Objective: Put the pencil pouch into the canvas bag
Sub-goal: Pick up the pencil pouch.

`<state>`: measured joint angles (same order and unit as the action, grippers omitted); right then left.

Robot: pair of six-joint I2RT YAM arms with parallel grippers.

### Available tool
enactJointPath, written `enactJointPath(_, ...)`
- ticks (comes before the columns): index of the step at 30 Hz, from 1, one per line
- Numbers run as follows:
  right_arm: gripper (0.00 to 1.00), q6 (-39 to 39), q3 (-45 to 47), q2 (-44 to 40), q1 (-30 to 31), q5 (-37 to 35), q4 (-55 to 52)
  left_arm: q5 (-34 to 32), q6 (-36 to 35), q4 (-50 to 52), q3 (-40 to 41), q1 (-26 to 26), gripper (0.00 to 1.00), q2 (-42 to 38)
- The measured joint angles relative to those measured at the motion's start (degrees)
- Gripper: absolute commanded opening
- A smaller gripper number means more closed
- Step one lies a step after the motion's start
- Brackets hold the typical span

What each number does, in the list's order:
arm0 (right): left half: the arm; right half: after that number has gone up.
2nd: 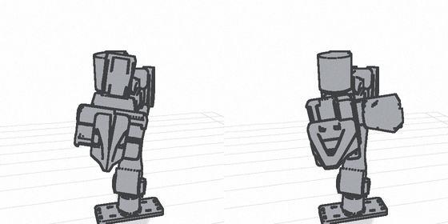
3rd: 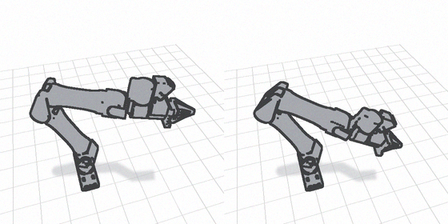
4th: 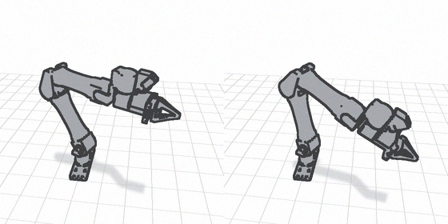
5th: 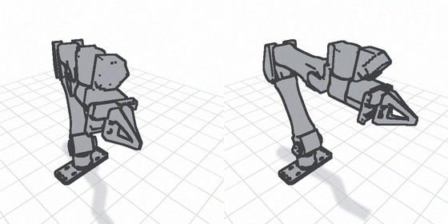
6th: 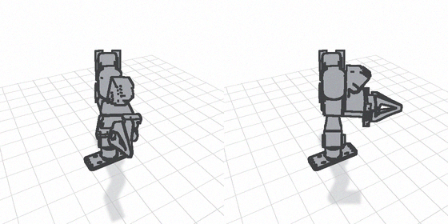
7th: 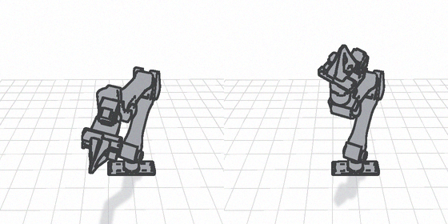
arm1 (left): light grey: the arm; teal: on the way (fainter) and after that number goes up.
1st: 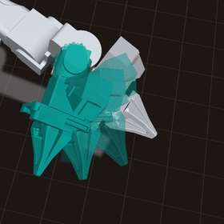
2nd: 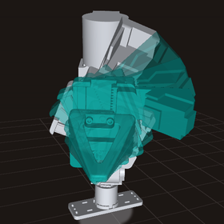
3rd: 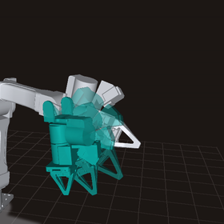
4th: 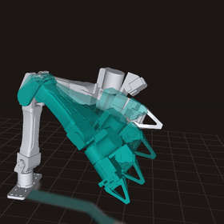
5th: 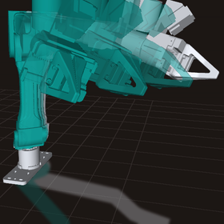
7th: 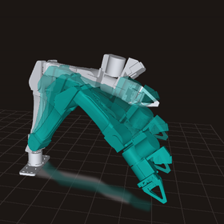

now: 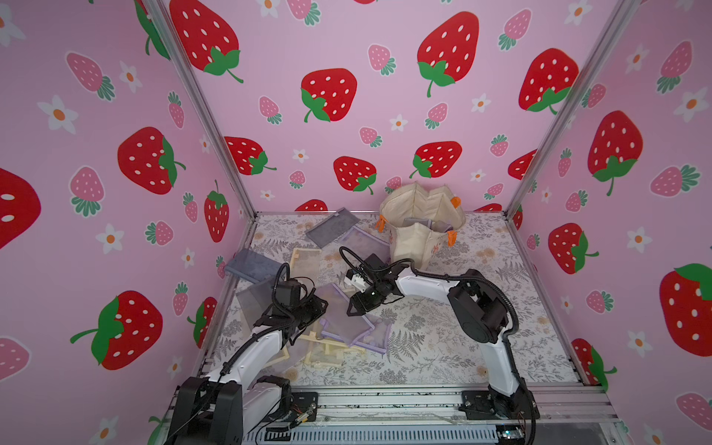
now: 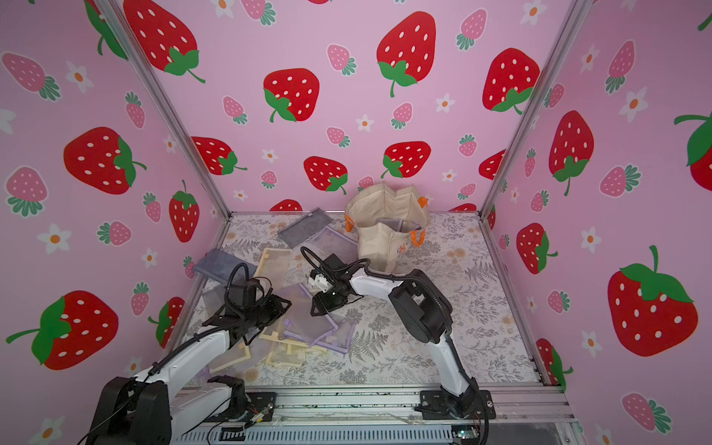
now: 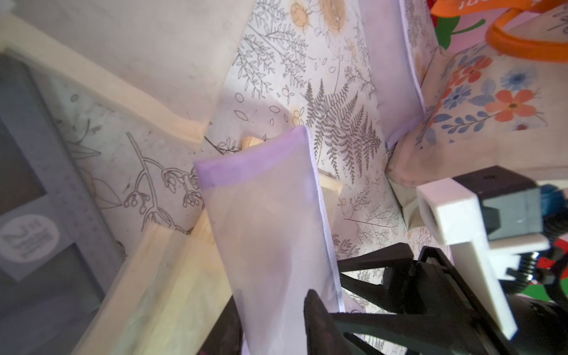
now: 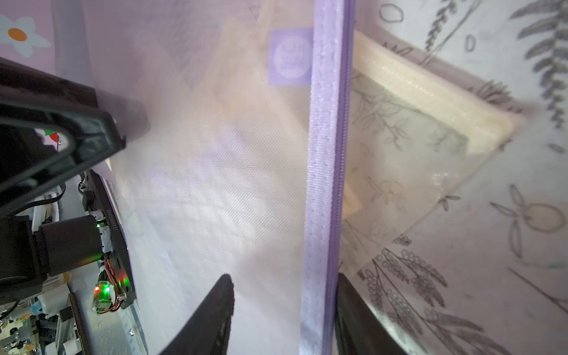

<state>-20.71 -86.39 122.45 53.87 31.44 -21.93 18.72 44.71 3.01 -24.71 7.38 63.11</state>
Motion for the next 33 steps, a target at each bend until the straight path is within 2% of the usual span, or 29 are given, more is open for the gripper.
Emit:
enactJointPath(5, 0.46, 0.0, 0.0, 0.0, 0.13, 0.15, 0.22, 0.94, 0.24, -2.84, 0.15, 0.0, 0.23, 1.2)
enactJointPath(8, 0.45, -0.02, 0.04, 0.0, 0.31, 0.24, 0.52, 1.53, 0.37, -4.22, 0.17, 0.0, 0.09, 2.4)
enactJointPath(9, 0.45, -0.02, 0.11, 0.0, 0.39, 0.26, 0.72, 1.79, 0.55, -4.59, 0.22, 0.0, 0.02, 2.64)
enactJointPath(10, 0.46, -0.02, 0.35, -0.07, 0.46, 0.35, 1.16, 1.97, 0.66, -4.79, 0.24, 0.0, 0.0, 2.71)
enactJointPath(15, 0.62, -0.52, 3.89, -3.21, 0.59, 0.35, 2.12, 3.15, -0.55, -3.93, 0.24, 0.0, 0.0, -0.37)
enactJointPath(21, 0.76, -2.45, 10.03, -17.44, -0.87, 0.59, 3.19, 6.73, -4.52, 0.42, -3.85, 0.0, 0.0, -10.54)
enactJointPath(28, 0.82, -4.76, 11.67, -34.25, -7.63, 2.27, 4.61, 15.58, -8.11, -0.66, -12.72, 0.39, 0.0, -16.79)
enactJointPath(33, 0.84, -4.28, 11.67, -38.86, -11.34, 3.87, 5.11, 21.68, -8.31, -3.82, -17.75, 3.32, 0.0, -16.0)
